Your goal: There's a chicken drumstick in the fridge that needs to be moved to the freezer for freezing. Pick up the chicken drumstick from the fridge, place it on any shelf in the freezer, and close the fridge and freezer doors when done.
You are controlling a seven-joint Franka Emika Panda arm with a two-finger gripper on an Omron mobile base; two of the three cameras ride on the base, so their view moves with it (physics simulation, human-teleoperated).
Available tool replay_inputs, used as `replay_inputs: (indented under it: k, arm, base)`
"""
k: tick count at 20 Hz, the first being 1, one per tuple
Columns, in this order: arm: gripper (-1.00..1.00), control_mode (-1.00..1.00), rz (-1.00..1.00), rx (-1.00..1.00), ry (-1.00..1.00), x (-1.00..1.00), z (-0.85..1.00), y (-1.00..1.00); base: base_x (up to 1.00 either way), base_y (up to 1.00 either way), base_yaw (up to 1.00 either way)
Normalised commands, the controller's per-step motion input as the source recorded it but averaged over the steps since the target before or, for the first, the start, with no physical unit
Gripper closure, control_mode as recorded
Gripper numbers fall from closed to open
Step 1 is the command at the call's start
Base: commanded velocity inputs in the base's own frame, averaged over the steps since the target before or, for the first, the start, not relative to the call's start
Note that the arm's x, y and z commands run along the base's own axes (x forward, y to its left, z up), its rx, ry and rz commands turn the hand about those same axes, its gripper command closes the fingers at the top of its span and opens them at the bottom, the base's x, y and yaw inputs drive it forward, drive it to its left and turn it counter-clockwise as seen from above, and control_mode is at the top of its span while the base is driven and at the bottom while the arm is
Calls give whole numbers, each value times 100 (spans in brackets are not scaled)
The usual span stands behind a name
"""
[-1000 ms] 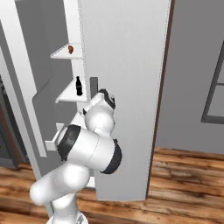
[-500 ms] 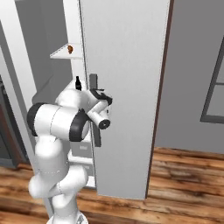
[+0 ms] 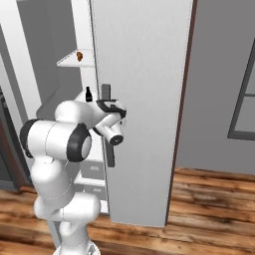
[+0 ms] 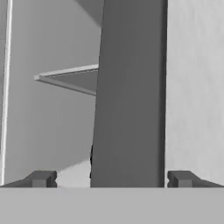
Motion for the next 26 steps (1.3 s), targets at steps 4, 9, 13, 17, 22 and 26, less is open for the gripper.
replay_inputs:
  k: [4, 9, 13, 17, 22, 26]
  arm:
    - [-100, -100, 0, 0, -28, -5, 100, 8]
    - [-100, -100, 0, 0, -29, -15, 100, 4]
    - [-100, -100, 0, 0, -26, -36, 99, 0]
    - [-100, -100, -1, 0, -5, -64, 91, 0]
    - [-100, -100, -5, -3, 19, -85, 100, -5]
    - [-100, -100, -4, -10, 45, -65, 100, -7]
  base:
    - [0, 0, 0]
    - [0, 0, 0]
    - [0, 0, 0]
    - [0, 0, 0]
    - [0, 0, 0]
    - [0, 0, 0]
